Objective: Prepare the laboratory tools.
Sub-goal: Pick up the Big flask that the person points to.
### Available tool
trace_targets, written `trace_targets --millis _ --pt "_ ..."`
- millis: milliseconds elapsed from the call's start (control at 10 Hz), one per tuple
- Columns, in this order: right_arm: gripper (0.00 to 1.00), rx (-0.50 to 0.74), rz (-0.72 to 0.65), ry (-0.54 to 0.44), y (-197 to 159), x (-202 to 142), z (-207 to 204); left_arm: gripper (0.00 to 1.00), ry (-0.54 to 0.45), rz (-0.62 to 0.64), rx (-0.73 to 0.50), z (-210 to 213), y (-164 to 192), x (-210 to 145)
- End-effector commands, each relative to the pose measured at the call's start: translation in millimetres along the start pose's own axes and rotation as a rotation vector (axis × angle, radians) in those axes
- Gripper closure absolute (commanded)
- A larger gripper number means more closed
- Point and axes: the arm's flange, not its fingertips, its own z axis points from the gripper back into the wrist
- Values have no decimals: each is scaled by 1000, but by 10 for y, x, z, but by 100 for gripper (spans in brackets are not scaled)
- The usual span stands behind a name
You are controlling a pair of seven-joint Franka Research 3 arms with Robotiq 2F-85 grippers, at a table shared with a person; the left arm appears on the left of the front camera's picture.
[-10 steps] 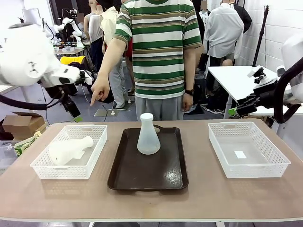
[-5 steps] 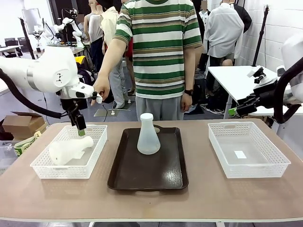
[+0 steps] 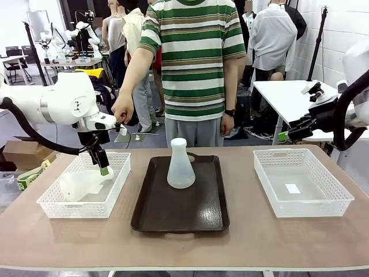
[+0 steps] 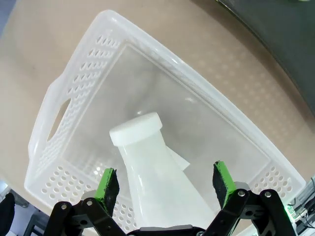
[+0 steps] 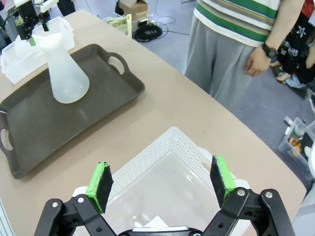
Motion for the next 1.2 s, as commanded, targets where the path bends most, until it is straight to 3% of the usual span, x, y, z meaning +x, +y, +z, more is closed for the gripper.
trace_targets --millis 0,1000,1100 --pt "0 0 1 1 4 -4 -8 0 -34 -25 23 -85 67 60" --pt "0 0 1 1 4 -4 -8 0 -5 10 22 -459 156 118" --pt "0 0 1 1 4 -4 -8 7 -27 -1 21 -448 144 110"
